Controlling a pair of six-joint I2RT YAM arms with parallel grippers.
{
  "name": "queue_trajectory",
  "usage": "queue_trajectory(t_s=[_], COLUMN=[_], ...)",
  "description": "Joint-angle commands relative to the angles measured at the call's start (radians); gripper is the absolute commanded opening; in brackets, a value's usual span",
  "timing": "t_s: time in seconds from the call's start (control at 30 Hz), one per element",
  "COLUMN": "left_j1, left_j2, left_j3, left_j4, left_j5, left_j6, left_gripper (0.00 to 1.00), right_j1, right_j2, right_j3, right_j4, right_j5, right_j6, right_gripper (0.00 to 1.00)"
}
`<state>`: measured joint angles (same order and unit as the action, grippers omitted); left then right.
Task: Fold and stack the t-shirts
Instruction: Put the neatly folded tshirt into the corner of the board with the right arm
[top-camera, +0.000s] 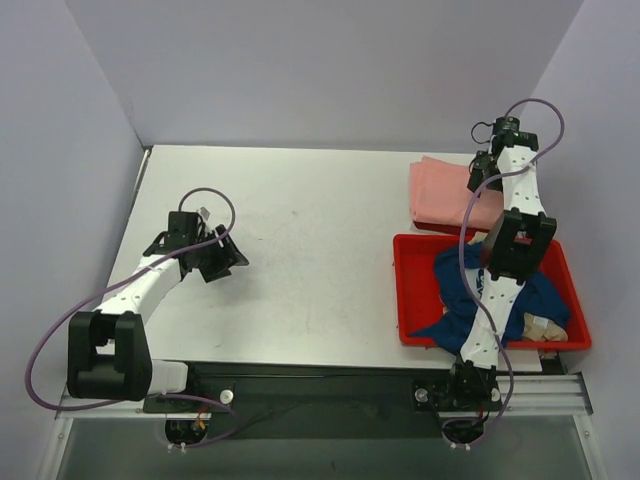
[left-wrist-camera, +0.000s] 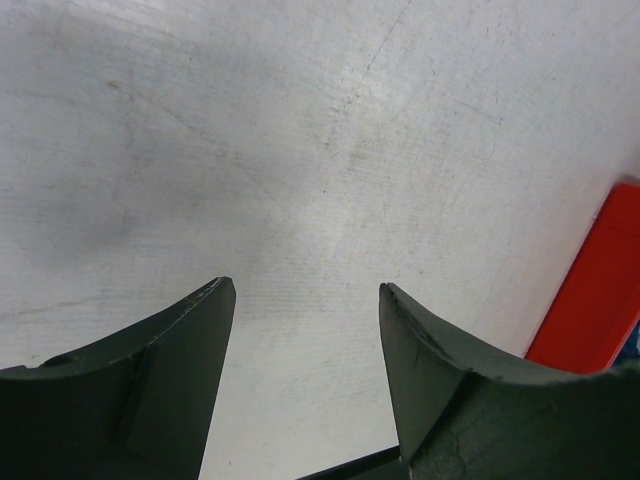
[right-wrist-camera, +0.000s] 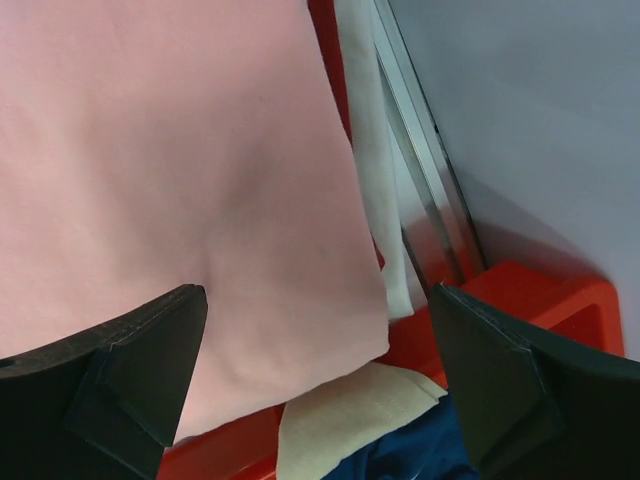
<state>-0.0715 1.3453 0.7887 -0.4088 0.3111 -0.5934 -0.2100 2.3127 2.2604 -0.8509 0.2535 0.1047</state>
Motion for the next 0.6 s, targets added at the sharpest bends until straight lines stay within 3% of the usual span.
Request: queue_trajectory(t_s=[0.0, 0.2, 0.57], left_j1=[-0.005, -0.008, -0.034], left_j2=[-0.051, -0.092, -0.149], left_j3=[0.052, 0.063, 0.093], left_j4=[-0.001, -0.007, -0.012], left_j5=[-0.050, -0.121, -0.220], left_j6=[0.007, 0.010, 0.044], left_gripper=[0.70, 0.70, 0.71], right_j1=[0.007, 0.066, 0.355], right_j2=[-0.145, -0.355, -0.705], right_j3=[-0.065, -0.313, -0.797], right_j4=[0.051, 0.200, 0.401], right_j5=[0.070, 0.023, -0.183], right_j6=[0.015, 0.019, 0.099], right_gripper=[1.00, 1.00, 1.00])
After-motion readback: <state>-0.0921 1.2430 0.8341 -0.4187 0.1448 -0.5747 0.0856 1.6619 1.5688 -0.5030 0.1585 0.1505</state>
